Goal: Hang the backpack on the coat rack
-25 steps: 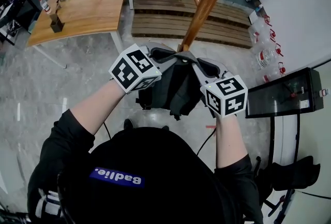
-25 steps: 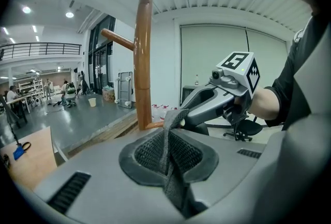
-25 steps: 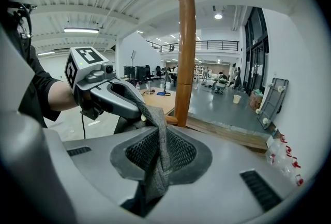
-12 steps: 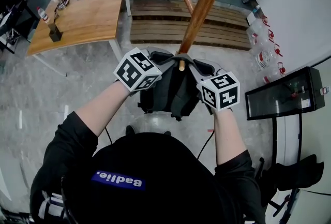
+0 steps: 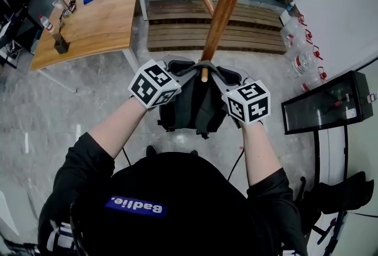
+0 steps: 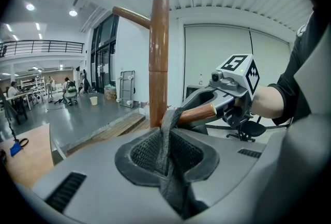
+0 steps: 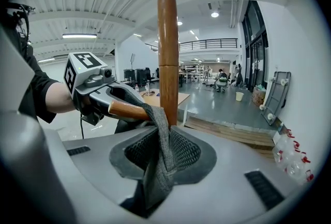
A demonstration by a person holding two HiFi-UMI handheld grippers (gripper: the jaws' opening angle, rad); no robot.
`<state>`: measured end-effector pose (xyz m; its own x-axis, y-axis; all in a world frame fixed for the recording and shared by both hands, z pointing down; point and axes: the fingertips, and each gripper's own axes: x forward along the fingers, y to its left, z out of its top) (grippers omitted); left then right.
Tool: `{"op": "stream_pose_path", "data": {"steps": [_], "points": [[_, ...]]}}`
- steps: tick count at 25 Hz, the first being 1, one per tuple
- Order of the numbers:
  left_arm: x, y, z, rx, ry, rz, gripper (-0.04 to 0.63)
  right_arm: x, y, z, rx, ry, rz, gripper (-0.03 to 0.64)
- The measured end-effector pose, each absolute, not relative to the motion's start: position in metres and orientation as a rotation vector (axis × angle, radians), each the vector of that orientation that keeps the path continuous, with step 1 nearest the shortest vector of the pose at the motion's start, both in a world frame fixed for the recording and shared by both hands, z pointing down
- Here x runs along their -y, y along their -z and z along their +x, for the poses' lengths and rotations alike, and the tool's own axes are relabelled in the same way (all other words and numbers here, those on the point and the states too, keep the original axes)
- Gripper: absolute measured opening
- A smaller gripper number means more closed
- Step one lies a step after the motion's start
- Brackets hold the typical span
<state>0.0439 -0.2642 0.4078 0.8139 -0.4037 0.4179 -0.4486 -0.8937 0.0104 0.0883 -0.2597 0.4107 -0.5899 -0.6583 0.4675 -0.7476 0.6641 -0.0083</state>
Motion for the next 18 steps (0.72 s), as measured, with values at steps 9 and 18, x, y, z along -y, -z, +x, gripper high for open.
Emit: {"op": "stream_pose_path", "data": {"steps": [9, 18], "points": [[0.247, -0.403, 0.032, 0.697, -0.764, 2.974, 0.057, 0.236, -0.399, 0.095, 2.437, -0.213, 1.143, 0.066], [0.211, -0.381, 0.015, 0.81, -0.509, 3.006, 0.057, 0.191, -0.381, 0.082, 2.552, -0.239, 1.213, 0.066]]}}
